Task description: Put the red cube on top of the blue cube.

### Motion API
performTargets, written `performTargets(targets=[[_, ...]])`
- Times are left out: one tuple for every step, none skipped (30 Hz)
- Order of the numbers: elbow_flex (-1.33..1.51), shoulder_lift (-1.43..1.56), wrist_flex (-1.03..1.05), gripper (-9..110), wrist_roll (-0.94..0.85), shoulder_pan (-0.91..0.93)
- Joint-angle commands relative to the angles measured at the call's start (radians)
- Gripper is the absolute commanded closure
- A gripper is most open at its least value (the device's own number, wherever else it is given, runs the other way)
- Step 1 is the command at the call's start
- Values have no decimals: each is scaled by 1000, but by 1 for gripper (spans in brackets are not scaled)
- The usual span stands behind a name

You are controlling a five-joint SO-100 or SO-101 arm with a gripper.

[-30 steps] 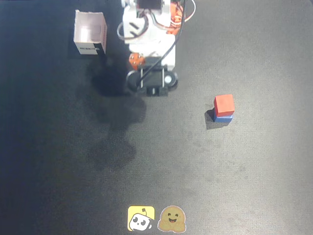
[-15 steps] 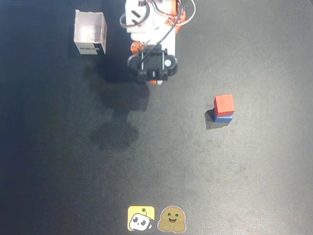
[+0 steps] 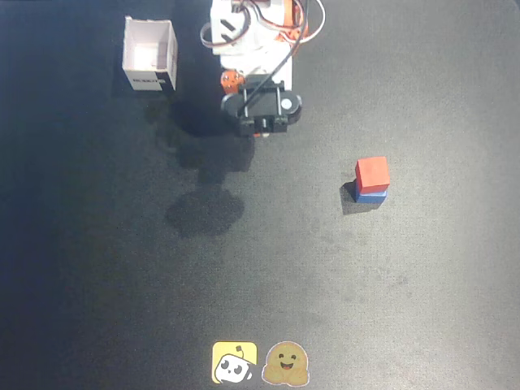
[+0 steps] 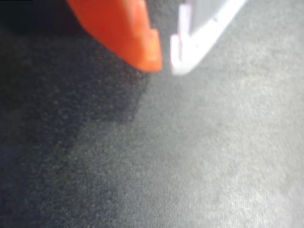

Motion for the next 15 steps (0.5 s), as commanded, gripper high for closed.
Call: performTargets(targets=[[-5,9,3,101,-49,5],[-5,9,3,101,-51,5],[-5,9,3,101,-51,5],[-5,9,3,101,-49,5],[-5,9,3,101,-49,5],[-5,9,3,101,-49,5],[-5,9,3,101,-34,5],[-5,9,3,101,-29,5],[-5,9,3,101,-29,5],[-5,9,3,101,-29,5],[-5,9,3,101,-29,5],[-5,9,3,101,-29,5],[-5,9,3,101,-29,5],[-5,9,3,101,-29,5],[-5,9,3,101,-29,5]])
